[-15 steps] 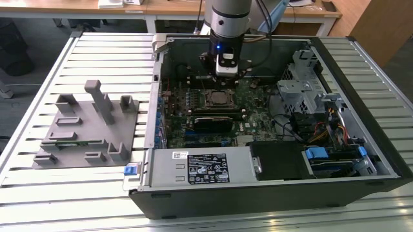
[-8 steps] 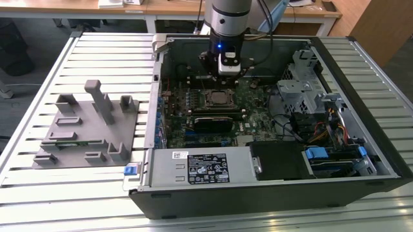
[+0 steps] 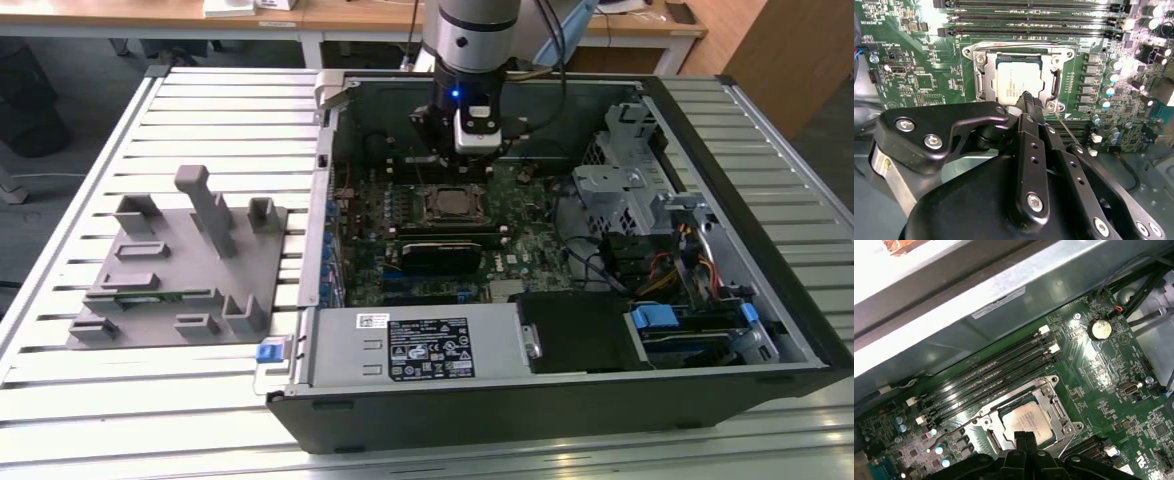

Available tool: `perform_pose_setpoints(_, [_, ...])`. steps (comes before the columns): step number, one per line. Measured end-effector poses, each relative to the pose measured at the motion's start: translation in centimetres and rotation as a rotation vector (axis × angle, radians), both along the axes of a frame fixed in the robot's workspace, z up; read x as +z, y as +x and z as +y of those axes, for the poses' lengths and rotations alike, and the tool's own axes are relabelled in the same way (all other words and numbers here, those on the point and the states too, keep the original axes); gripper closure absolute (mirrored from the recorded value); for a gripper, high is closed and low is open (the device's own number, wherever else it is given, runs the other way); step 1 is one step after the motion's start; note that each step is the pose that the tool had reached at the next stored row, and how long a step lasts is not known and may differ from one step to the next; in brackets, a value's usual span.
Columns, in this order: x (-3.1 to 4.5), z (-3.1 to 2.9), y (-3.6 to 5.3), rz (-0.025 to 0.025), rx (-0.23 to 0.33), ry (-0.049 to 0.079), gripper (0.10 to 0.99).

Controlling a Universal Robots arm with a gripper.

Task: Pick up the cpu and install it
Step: 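Install the first cpu locking lever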

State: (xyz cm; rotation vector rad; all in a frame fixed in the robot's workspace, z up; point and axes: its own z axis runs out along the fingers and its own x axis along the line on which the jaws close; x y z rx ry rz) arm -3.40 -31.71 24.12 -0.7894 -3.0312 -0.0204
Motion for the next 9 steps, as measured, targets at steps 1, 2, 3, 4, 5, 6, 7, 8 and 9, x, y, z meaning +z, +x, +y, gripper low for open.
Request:
perform_pose_setpoints(1, [0.00,0.00,0.00,0.0000,0.011,0.000,0.980])
perform_pose_setpoints(2, [0.00,0.00,0.00,0.0001,0.022,0.000,0.980])
perform_pose_setpoints(3, [0.00,0.00,0.00,0.0000,0.033,0.000,0.980])
perform_pose_setpoints(4, [0.00,0.00,0.00,0.0000,0.045,0.000,0.980])
perform_pose_setpoints(5, [0.00,0.00,0.00,0.0000,0.056,0.000,0.980])
perform_pose_setpoints(6, [0.00,0.00,0.00,0.0000,0.068,0.000,0.980])
perform_pose_setpoints(7, [0.00,0.00,0.00,0.0000,0.079,0.000,0.980])
perform_pose_setpoints(8, [0.00,0.00,0.00,0.0000,0.091,0.000,0.980])
perform_pose_setpoints(9, [0.00,0.00,0.00,0.0000,0.102,0.000,0.980])
